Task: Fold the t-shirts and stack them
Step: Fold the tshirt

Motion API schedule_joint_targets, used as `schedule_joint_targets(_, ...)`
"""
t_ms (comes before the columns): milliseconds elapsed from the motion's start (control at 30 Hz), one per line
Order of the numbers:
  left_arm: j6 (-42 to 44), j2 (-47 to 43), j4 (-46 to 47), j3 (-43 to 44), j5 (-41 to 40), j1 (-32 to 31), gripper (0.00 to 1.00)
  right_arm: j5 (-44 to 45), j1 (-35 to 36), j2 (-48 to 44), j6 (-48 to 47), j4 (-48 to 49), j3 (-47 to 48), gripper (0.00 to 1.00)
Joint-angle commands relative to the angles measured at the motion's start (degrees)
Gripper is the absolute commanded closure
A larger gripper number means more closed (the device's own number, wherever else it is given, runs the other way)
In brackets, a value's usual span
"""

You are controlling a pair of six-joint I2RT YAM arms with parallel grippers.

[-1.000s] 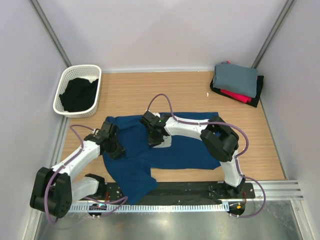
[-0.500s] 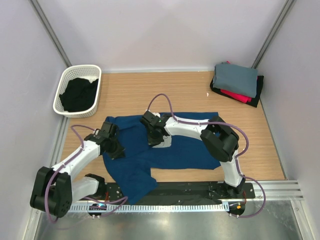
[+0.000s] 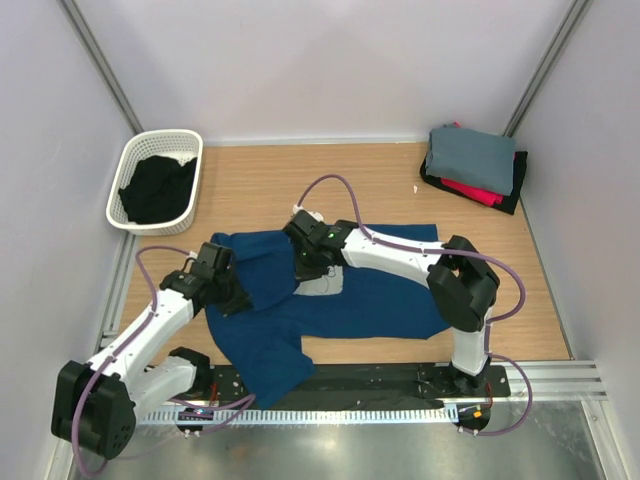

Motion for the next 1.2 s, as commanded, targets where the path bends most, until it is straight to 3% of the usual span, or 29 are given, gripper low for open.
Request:
schedule_joint_targets(0, 0.9, -2.0, -1.4, 3.3, 1.7, -0.8, 1.00, 0.6, -0.5, -2.9, 0.0, -0.5, 0.0, 0.99)
schedule_joint_targets(467, -1.2, -5.0, -3.7, 3.8, -0.1, -4.2, 1.00, 2.4, -0.8, -3.1, -0.9, -4.6, -1.1, 0.99)
schedule_joint_targets(900, -1.8, -3.3, -4.7, 3.3, -1.2, -4.4, 1.00, -1.1, -0.8, -2.1, 0.0, -5.0, -2.5, 0.99)
schedule_joint_targets(933, -1.3, -2.7, -4.8, 3.5, -1.0, -4.4, 0.98, -1.0, -0.8, -1.9, -0.3, -5.2, -2.3, 0.95)
schedule_joint_targets(967, -1.0, -2.3, -5.1, 3.9, -0.9, -4.4, 0.76, -3.2, -0.8, -1.5, -0.7, -5.3, -2.2, 0.91)
schedule_joint_targets(1000, -0.8, -1.7, -5.4, 5.2, -1.3, -4.4, 0.65, -3.7, -0.8, -1.4, -0.9, -5.9, -1.6, 0.78)
schedule_joint_targets(1033, -0.2, -1.6, -6.8, 6.0, -2.1, -4.4, 0.54, -3.8, -0.8, -1.3, -1.0, -6.5, -1.2, 0.72)
schedule_joint_targets(1067, -0.1, -1.6, -8.0, 7.1, -3.2, -4.4, 0.35, -3.5, -0.8, -1.5, -1.7, -6.9, -0.6, 0.65)
schedule_joint_targets(1100, 0.0, -1.7, -9.5, 8.6, -5.0, -4.4, 0.27, -3.1, -0.9, -2.1, -2.0, -8.0, 0.5, 0.58)
schedule_joint_targets(1167, 0.5, -1.8, -13.5, 12.5, -8.1, -4.4, 0.21, -2.4, -1.2, -3.2, -2.3, -9.2, 1.5, 0.44)
